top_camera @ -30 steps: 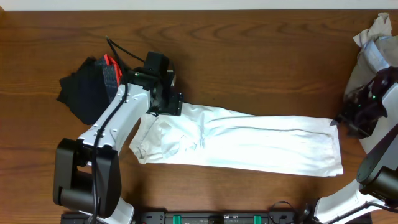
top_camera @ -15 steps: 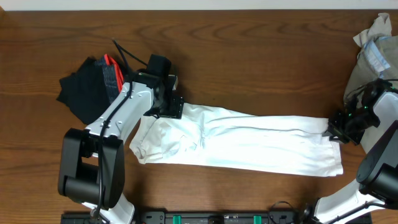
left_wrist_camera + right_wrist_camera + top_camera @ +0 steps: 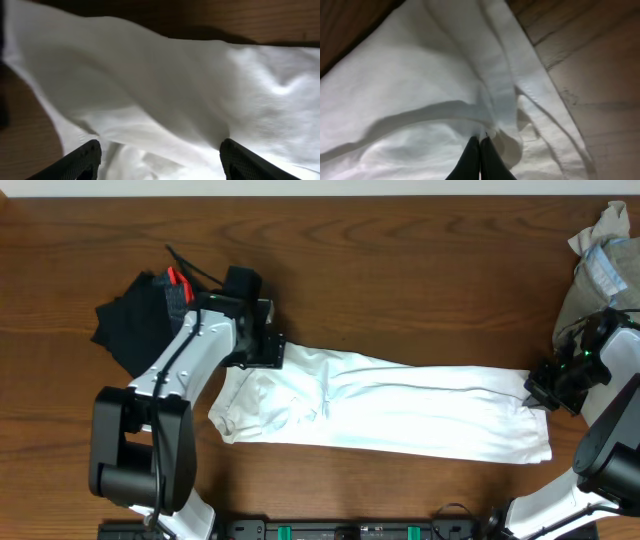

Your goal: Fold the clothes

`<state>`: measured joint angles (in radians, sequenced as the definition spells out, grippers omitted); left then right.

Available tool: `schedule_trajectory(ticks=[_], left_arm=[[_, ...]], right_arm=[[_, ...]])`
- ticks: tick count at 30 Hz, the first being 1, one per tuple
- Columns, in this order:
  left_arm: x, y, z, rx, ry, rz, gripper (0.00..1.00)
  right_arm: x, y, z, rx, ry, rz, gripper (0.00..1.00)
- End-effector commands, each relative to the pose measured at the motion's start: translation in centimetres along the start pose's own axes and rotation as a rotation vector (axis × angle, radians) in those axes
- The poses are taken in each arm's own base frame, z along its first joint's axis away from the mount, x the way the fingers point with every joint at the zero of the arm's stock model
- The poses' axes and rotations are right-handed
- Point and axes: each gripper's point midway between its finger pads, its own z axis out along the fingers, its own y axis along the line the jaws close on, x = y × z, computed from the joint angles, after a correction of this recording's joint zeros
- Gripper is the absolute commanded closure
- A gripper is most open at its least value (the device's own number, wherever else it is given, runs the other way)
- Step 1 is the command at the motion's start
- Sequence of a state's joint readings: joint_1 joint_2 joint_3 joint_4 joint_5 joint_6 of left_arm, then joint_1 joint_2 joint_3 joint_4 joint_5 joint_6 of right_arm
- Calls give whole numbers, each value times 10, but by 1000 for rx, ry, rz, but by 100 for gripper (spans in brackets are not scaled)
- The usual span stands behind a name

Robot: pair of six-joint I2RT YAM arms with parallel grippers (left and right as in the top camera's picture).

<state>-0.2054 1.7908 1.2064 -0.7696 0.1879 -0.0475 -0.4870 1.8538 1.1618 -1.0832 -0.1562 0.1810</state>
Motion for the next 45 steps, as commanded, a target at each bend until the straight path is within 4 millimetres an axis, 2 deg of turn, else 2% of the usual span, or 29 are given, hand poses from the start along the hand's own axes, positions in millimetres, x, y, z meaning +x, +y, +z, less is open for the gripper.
schedule_trajectory(ticks=[1,9,11,13,15,16,21,27,33,34,35,36,37,39,40,42,45], left_arm=[[5,4,5,0,21,2,22],[-3,5,18,1,10,4,25],[-2,6,25,0,22,3,41],[-3,8,31,-3,26,4,68],[-6,11,34,-15,21,0,91],[-7,13,34,-25,16,0,94],[-13,19,33,-31,-8,-14,94],[-13,27,32,-33,-7,-35,94],[-13,29,32,-34,-8,-41,94],[-14,29,32,-33,-9,-41,94],[-14,28,32,-29,-8,-41,94],[-14,27,32,-21,-8,-40,92],[-15,24,30,-9,-6,-41,84],[-17,21,24,4,-3,-41,55],[-19,20,20,5,-3,-41,46],[-24,17,3,8,-17,-39,31],[-28,14,-20,10,-40,-36,19]], right_arm=[[0,-4,-3,40,-21,21,99],[-10,-7,-4,52,-62,65,99],[-12,-7,-4,50,-70,67,99],[-14,-9,-5,46,-78,74,99],[-19,-11,-5,41,-94,92,99],[-21,-12,-6,37,-103,100,99],[-35,-17,-8,16,-154,133,99],[-40,-30,-11,18,-173,177,99],[-43,-28,-12,-37,-175,194,99],[-43,-29,-12,-38,-176,195,86],[-43,-29,-12,-39,-175,196,78],[-43,-28,-12,-42,-173,195,62],[-42,-27,-12,-47,-172,188,55],[-42,-24,-12,-63,-167,173,51],[-41,-23,-12,-68,-163,170,50],[-39,-24,-12,-66,-156,159,45],[-37,-27,-12,-64,-150,137,38]])
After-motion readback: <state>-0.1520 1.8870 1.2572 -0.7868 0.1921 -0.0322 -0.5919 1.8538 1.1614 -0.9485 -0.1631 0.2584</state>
